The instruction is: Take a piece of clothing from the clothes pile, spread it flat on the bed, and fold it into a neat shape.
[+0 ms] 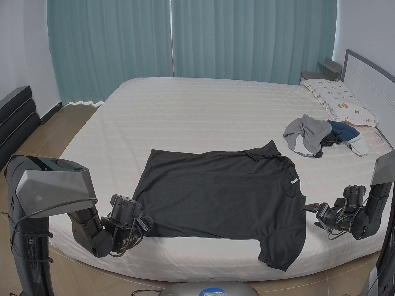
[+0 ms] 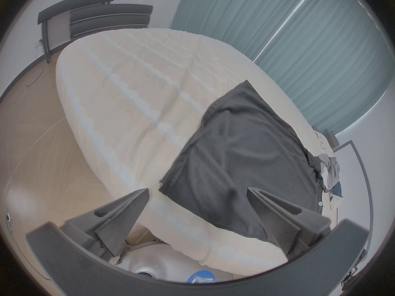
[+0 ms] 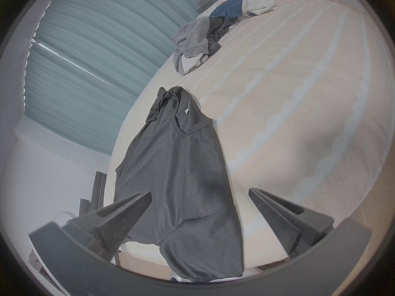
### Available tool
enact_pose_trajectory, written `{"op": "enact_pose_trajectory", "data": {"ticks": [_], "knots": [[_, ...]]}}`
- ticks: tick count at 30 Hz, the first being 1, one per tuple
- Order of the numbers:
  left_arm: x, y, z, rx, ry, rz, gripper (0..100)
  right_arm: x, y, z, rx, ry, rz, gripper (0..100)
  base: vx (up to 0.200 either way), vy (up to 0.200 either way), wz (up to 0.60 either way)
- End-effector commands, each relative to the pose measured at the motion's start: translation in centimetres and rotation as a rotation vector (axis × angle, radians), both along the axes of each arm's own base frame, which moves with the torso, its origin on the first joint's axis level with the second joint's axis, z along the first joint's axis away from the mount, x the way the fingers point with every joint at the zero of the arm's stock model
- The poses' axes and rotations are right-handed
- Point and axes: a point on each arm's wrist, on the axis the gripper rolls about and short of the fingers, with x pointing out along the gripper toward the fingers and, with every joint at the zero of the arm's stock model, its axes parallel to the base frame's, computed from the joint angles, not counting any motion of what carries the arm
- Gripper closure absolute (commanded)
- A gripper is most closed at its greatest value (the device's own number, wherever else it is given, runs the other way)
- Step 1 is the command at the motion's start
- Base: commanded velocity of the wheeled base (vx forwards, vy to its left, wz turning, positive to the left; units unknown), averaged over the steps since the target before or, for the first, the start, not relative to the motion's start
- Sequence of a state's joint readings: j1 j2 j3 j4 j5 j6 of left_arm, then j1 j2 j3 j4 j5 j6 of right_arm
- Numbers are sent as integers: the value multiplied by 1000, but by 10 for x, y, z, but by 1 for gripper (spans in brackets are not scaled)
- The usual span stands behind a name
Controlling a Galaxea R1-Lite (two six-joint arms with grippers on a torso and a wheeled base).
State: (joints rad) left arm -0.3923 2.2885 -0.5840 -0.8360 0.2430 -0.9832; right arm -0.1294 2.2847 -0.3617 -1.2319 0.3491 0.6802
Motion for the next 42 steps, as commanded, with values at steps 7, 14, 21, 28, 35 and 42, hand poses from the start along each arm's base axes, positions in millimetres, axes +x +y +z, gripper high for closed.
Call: {"op": "enact_pose_trajectory", "data": {"ticks": [7, 14, 21, 28, 35, 42], "knots": [[5, -1, -11, 32, 7, 18, 100, -12, 3, -1, -18, 24, 23, 0, 0, 0, 0], [-2, 9, -9, 76, 7, 73, 100, -21, 9, -17, -98, 47, 114, 0, 0, 0, 0], [-13, 16, 7, 88, -15, 85, 100, -14, 15, -23, -108, 31, 133, 0, 0, 0, 0], [-16, 26, 3, 114, 12, 91, 100, 2, 19, -29, -140, 10, 127, 0, 0, 0, 0], [-18, 28, 1, 112, 28, 90, 100, 2, 21, -32, -171, 9, 160, 100, 0, 0, 0], [-23, 27, -1, 116, 45, 82, 100, -7, 14, -32, -189, 32, 156, 100, 0, 0, 0]]}}
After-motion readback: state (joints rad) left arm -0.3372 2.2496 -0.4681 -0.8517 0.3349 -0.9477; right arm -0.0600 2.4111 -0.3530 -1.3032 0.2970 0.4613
